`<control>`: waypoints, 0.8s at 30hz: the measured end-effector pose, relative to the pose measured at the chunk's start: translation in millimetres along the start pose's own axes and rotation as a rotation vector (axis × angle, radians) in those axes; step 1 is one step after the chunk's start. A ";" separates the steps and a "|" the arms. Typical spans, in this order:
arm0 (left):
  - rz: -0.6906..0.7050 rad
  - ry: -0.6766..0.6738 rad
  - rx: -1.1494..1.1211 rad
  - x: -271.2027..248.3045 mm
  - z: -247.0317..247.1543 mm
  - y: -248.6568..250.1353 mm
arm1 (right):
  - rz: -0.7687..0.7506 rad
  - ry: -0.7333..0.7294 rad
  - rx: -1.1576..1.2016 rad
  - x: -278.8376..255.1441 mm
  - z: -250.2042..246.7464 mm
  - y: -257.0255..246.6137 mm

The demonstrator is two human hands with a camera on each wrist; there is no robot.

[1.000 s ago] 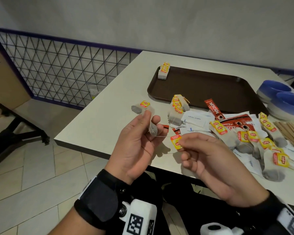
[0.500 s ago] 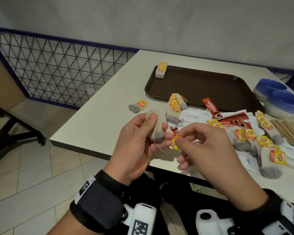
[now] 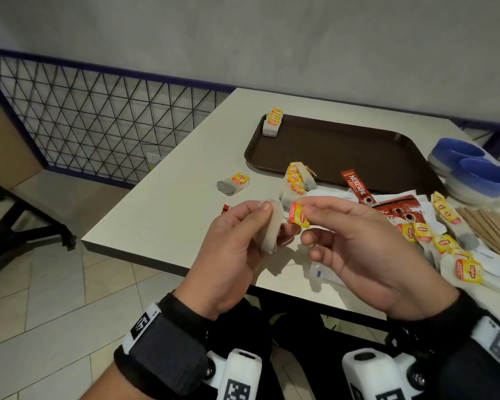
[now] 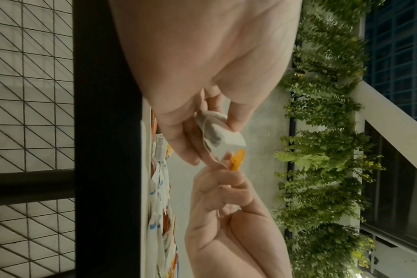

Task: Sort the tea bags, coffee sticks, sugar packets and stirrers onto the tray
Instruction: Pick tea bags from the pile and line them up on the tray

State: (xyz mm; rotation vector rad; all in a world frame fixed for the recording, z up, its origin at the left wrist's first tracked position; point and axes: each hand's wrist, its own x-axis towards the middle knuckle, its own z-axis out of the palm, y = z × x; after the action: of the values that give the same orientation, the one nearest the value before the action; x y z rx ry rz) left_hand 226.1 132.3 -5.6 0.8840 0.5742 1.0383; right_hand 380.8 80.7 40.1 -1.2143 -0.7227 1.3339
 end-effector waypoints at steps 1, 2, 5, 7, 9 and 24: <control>-0.015 -0.025 0.005 -0.4 -0.6 0.2 | 0.006 -0.008 -0.006 1.6 -0.7 0.6; -0.035 -0.050 0.010 -0.8 -1.0 0.8 | 0.012 -0.011 -0.010 3.2 -2.0 1.3; -0.090 -0.107 0.045 -0.7 -2.3 1.9 | 0.021 -0.001 -0.037 6.7 -6.9 1.9; -0.098 -0.136 0.084 -0.6 -1.8 1.4 | 0.003 -0.012 -0.090 6.4 -9.9 1.4; -0.094 -0.161 0.136 -0.7 -0.3 0.5 | -0.046 -0.025 -0.149 5.1 -12.5 -0.1; -0.062 -0.148 0.274 -5.4 4.0 0.2 | -0.427 -0.120 -0.745 -3.6 -19.7 -6.8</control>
State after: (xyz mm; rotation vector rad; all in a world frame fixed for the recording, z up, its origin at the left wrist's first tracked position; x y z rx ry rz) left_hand 226.8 126.0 -3.3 1.1664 0.6235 0.8419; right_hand 400.7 73.9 41.8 -1.4386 -1.5573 0.7927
